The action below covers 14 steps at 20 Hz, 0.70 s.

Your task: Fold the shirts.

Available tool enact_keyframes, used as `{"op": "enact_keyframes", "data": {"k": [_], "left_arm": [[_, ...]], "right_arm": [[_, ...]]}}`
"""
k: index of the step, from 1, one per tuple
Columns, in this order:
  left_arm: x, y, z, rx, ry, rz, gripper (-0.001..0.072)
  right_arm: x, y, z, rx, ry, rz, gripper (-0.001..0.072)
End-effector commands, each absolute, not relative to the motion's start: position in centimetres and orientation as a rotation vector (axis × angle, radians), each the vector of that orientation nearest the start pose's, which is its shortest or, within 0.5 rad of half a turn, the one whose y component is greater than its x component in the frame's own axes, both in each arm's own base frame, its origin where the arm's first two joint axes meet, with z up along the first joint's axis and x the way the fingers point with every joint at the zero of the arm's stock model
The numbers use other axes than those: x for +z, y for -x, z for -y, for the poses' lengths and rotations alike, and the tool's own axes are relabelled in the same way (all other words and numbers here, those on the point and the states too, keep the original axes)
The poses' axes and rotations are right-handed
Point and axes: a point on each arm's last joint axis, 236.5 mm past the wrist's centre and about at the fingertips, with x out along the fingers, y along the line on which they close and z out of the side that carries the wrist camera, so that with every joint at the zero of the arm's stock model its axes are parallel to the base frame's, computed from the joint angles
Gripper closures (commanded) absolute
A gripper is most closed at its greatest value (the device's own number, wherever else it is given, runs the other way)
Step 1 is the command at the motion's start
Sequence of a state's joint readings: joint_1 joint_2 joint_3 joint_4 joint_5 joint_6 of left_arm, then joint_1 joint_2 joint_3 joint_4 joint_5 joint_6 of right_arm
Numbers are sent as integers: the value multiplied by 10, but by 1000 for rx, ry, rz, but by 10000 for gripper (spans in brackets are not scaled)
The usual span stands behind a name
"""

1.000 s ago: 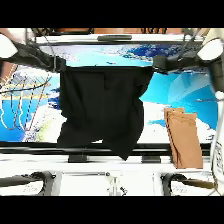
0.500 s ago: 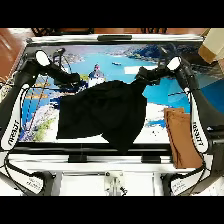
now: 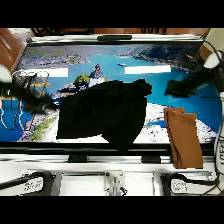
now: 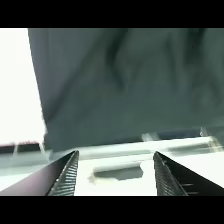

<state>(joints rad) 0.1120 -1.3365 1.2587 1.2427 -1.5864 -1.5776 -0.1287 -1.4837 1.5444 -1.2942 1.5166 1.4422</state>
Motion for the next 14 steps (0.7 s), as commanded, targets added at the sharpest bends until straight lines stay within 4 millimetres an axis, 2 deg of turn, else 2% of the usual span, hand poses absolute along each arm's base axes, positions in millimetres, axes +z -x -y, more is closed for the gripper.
{"op": "enact_keyframes", "data": {"k": [1,3,4,6,12,14], "left_arm": [[-41,-231,41,-99,514,-1634,149],[-65,-208,40,-72,595,-1614,62],[-74,-202,36,-54,610,-1604,32],[-85,-203,31,-56,621,-1577,28],[-96,-254,35,-37,743,-1410,43],[-105,-256,41,-47,761,-1427,117]], "right_arm": [[42,-347,-22,300,-303,-1488,187],[30,-326,-38,354,-328,-1529,187],[24,-318,-46,380,-345,-1550,186],[16,-308,-58,417,-379,-1579,187],[13,-303,-74,449,-371,-1600,187],[13,-303,-76,443,-377,-1602,187]]}}
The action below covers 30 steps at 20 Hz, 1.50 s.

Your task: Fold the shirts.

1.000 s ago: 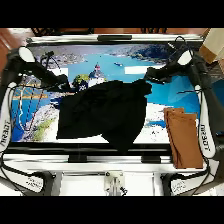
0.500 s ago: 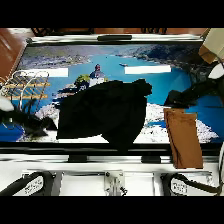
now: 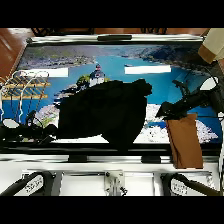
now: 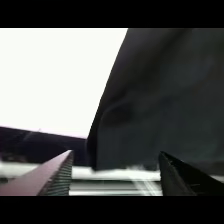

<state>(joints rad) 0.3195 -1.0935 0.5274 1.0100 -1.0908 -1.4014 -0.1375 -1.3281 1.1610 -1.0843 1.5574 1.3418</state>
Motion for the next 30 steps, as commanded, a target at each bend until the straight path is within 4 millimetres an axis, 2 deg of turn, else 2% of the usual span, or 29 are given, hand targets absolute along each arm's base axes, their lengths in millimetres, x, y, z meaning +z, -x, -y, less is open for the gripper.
{"op": "enact_keyframes", "data": {"k": [1,2,4,5,11,15,16,17,19,20,22,23,24,25,26,27,28,29,30], "left_arm": [[-111,-256,43,-45,760,-1444,213],[-116,-257,43,-33,768,-1451,352],[-119,-260,41,-21,777,-1442,584],[-118,-261,40,-20,777,-1435,657],[-93,-272,43,-81,755,-1416,671],[-83,-278,44,-92,756,-1389,671],[-82,-279,43,-93,755,-1384,671],[-79,-283,43,-99,747,-1376,671],[-67,-293,41,-128,721,-1349,672],[-56,-301,40,-143,710,-1330,672],[-13,-323,38,-188,659,-1239,674],[26,-341,34,-207,611,-1138,675],[76,-358,28,-221,548,-1005,675],[150,-374,22,-249,420,-805,675],[243,-375,19,-268,249,-562,674],[337,-360,17,-243,127,-315,674],[435,-325,14,-186,43,-53,674],[510,-279,15,-130,-23,161,673],[568,-227,18,-72,-62,334,673]], "right_arm": [[10,-305,-75,433,-374,-1595,187],[5,-304,-76,425,-382,-1599,186],[-14,-300,-78,394,-417,-1621,184],[-27,-300,-83,379,-448,-1626,174],[-89,-310,-115,332,-459,-1657,177],[-107,-324,-148,333,-543,-1633,180],[-110,-324,-153,329,-538,-1635,226],[-111,-325,-156,319,-543,-1632,304],[-104,-327,-165,311,-607,-1630,626],[-95,-330,-169,334,-618,-1618,635],[-55,-348,-173,420,-558,-1513,636],[-18,-365,-171,463,-491,-1405,636],[27,-382,-167,500,-409,-1269,637],[88,-398,-160,534,-290,-1089,636],[162,-407,-150,542,-161,-887,636],[237,-407,-137,515,-50,-682,636],[317,-397,-120,457,39,-468,636],[400,-371,-101,385,97,-238,636],[467,-337,-86,324,129,-44,636]]}}
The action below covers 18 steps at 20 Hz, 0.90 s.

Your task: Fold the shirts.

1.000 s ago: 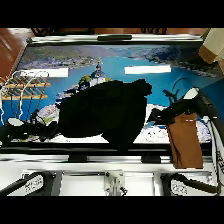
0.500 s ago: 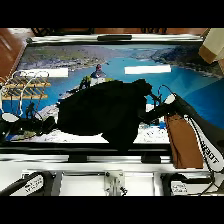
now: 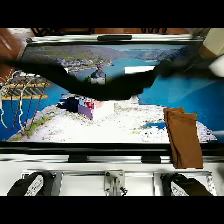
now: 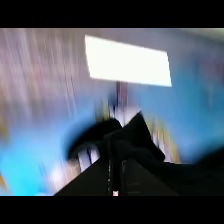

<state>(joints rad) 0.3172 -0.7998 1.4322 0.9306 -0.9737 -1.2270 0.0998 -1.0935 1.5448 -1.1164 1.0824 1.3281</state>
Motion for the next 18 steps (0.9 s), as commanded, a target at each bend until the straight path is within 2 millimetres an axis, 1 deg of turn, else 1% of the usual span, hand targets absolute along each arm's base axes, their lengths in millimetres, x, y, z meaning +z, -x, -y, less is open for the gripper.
{"op": "enact_keyframes", "data": {"k": [1,2,3,4,5,6,7,8,10,11,12,13,14,16,17,18], "left_arm": [[600,-184,22,-29,-71,439,673],[618,-149,25,11,-71,499,673],[621,-127,28,35,-56,512,673],[614,-115,31,37,-15,492,673],[603,-111,36,22,24,451,673],[591,-112,39,13,42,398,673],[580,-115,39,15,39,353,673],[572,-120,36,30,35,314,673],[555,-133,23,68,31,243,673],[539,-146,15,86,38,183,673],[520,-161,8,93,45,111,673],[497,-178,2,94,61,30,672],[468,-199,-6,94,82,-63,673],[401,-239,-23,91,103,-251,672],[361,-259,-31,91,140,-353,673],[313,-277,-35,77,195,-471,673]], "right_arm": [[524,-293,-75,282,142,133,636],[560,-254,-68,261,135,255,636],[583,-218,-63,254,106,340,636],[592,-192,-59,256,63,378,636],[592,-177,-58,263,34,377,636],[585,-169,-58,269,23,350,636],[577,-168,-57,263,37,313,636],[567,-172,-55,253,50,273,636],[547,-190,-53,238,64,180,636],[535,-203,-53,234,72,124,636],[517,-221,-53,229,81,49,636],[492,-243,-52,219,95,-59,635],[463,-265,-54,223,97,-179,636],[390,-311,-60,232,48,-465,635],[351,-330,-65,240,33,-603,635],[308,-348,-71,257,27,-736,635]]}}
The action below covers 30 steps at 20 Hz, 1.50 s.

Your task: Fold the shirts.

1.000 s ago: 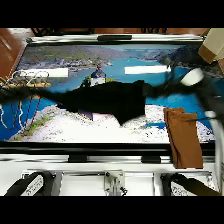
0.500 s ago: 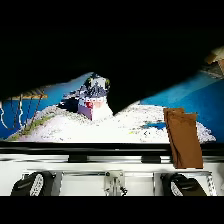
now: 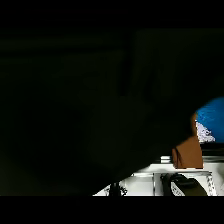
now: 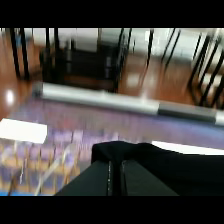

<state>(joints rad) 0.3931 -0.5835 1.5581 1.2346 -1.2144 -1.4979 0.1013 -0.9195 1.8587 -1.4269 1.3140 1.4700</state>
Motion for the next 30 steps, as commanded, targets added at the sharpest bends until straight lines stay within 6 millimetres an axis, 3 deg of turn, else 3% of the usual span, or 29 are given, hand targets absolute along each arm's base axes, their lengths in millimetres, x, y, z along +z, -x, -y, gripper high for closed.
{"op": "enact_keyframes", "data": {"k": [1,3,4,6,8,11,13,15,18,19,21,23,25,27,30], "left_arm": [[264,-293,-32,45,265,-585,672],[186,-319,-22,-26,381,-733,672],[158,-333,-18,-48,429,-767,672],[114,-364,-17,-52,501,-811,672],[90,-399,-19,-45,540,-811,672],[77,-462,-30,3,507,-700,672],[71,-498,-25,1,456,-643,672],[59,-531,-11,-6,437,-614,672],[28,-558,10,-30,424,-646,671],[14,-558,15,-39,427,-683,672],[0,-548,17,-63,424,-759,672],[-2,-524,14,-121,395,-858,672],[-15,-478,17,-197,436,-1053,672],[-33,-432,19,-250,474,-1242,672],[-54,-393,18,-263,538,-1379,673]], "right_arm": [[261,-366,-76,268,16,-866,635],[172,-400,-82,263,-12,-1049,635],[134,-421,-83,248,-31,-1091,635],[85,-464,-87,196,-113,-1098,635],[66,-506,-96,171,-216,-1012,635],[72,-561,-99,156,-292,-806,635],[71,-586,-95,138,-305,-711,635],[55,-594,-95,128,-314,-710,635],[7,-583,-100,127,-321,-846,635],[-7,-575,-101,128,-318,-903,635],[-12,-556,-101,139,-294,-988,635],[-3,-527,-97,164,-219,-1081,635],[-4,-478,-92,168,-171,-1264,635],[-16,-430,-97,188,-137,-1463,635],[-47,-396,-97,167,-83,-1584,635]]}}
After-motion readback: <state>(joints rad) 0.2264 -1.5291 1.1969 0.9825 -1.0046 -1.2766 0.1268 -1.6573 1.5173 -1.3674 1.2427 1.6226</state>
